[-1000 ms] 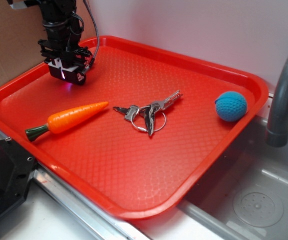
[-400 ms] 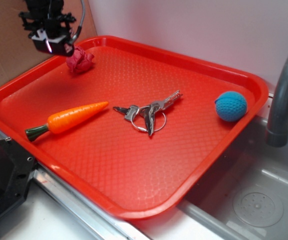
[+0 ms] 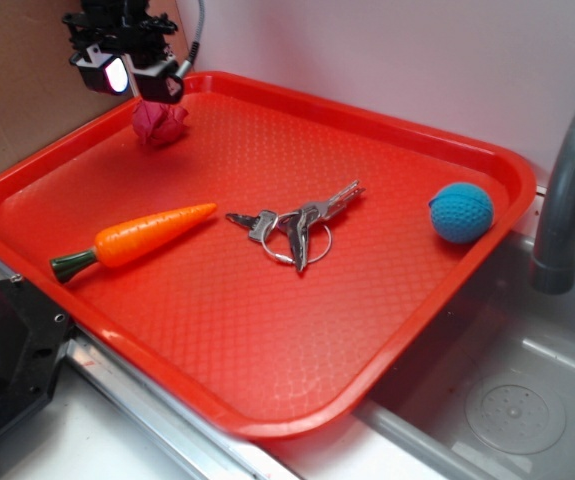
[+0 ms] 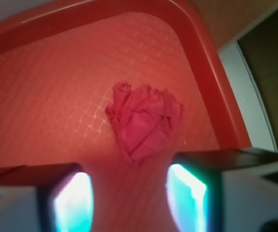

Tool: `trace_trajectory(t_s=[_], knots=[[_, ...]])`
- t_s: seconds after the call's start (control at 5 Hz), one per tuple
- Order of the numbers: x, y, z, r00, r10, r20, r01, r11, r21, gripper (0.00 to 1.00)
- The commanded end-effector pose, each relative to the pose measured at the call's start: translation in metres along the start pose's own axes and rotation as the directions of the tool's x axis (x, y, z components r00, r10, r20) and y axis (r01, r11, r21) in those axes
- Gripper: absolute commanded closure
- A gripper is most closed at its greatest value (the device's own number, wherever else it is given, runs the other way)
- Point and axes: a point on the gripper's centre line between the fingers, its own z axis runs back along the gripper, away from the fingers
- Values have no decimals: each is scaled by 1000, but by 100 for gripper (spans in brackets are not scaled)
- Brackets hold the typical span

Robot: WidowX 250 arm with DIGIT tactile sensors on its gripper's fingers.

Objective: Grab the red paper.

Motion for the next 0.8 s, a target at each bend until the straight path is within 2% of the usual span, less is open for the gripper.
trace_trajectory(t_s=[0.0, 0.2, 0.6], knots=[[20, 3, 12, 996, -24, 82, 25, 1000, -13, 0], [20, 0, 9, 996, -46, 82, 48, 999, -20, 0], [22, 10, -4, 996, -51, 76, 53, 998, -16, 0]])
